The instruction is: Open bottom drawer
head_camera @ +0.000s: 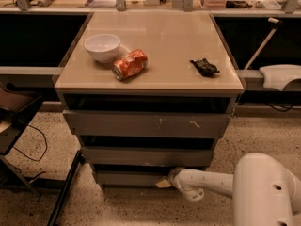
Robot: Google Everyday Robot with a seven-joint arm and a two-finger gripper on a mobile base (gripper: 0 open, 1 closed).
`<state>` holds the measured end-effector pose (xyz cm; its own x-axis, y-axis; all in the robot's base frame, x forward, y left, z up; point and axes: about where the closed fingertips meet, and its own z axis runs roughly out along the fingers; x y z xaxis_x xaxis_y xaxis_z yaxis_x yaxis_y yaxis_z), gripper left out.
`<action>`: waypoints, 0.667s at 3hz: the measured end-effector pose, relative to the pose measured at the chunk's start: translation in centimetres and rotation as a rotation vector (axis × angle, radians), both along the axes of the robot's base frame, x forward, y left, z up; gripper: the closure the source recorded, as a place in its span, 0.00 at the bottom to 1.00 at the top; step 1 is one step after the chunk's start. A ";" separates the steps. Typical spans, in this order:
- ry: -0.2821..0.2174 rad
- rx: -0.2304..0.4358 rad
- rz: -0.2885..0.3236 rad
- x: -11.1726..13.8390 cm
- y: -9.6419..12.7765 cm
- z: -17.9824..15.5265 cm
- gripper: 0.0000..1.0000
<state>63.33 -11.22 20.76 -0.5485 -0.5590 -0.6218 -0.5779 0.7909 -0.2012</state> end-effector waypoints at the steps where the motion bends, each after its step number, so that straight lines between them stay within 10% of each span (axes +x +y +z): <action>1: 0.000 0.000 0.000 -0.1 0.0 0.0 0.00; 2: 0.032 -0.042 0.028 0.2 1.1 -2.4 0.00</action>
Offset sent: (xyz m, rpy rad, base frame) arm 0.0061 0.0184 -0.0589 -0.1029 0.0795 0.0528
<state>63.55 -10.09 18.39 -0.5514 -0.5994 -0.5802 -0.6065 0.7656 -0.2146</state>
